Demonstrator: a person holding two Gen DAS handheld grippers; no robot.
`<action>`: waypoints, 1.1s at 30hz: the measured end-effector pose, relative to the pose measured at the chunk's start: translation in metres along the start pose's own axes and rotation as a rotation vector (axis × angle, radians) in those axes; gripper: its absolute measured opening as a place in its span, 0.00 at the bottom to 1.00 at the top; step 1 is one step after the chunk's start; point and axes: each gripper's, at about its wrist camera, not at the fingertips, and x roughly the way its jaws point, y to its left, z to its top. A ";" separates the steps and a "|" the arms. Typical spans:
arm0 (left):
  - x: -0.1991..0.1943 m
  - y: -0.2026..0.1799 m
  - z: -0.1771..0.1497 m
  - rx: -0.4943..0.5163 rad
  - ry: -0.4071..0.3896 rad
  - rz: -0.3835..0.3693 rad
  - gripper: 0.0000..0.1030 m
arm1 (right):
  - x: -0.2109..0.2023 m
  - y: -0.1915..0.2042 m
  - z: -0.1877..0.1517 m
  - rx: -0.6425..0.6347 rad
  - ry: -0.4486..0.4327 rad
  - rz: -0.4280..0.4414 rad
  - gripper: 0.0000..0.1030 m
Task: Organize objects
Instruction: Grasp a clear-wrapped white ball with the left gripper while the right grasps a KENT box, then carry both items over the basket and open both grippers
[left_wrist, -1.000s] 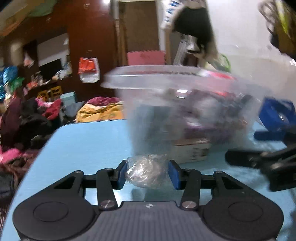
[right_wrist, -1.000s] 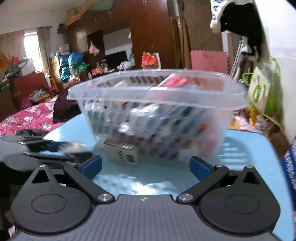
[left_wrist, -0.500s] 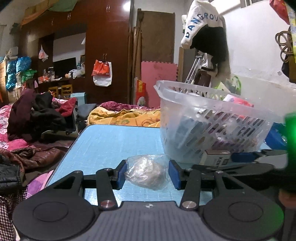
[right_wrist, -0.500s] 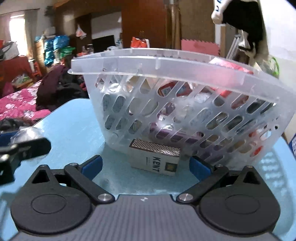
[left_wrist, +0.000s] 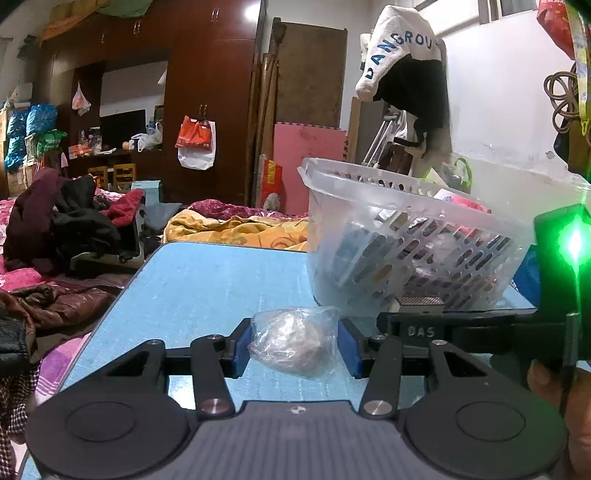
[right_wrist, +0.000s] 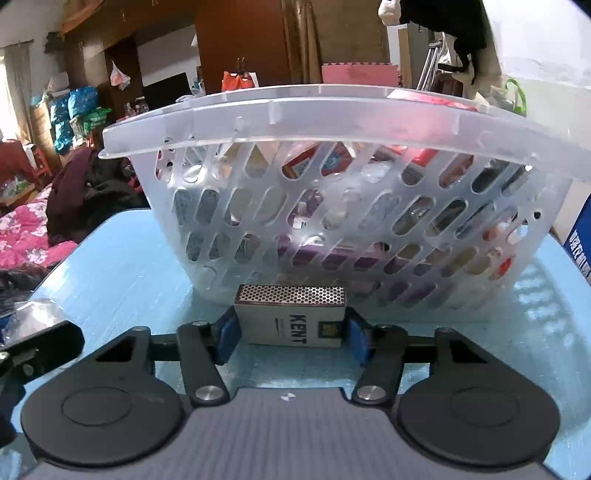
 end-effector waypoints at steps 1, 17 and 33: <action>0.000 0.000 -0.001 0.001 0.001 -0.003 0.51 | 0.000 0.001 0.000 0.007 -0.002 0.003 0.59; -0.025 -0.051 0.108 0.032 -0.183 -0.164 0.51 | -0.155 -0.059 0.067 -0.134 -0.381 0.132 0.59; 0.036 -0.049 0.135 0.020 -0.156 -0.110 0.97 | -0.100 -0.090 0.100 -0.141 -0.254 0.171 1.00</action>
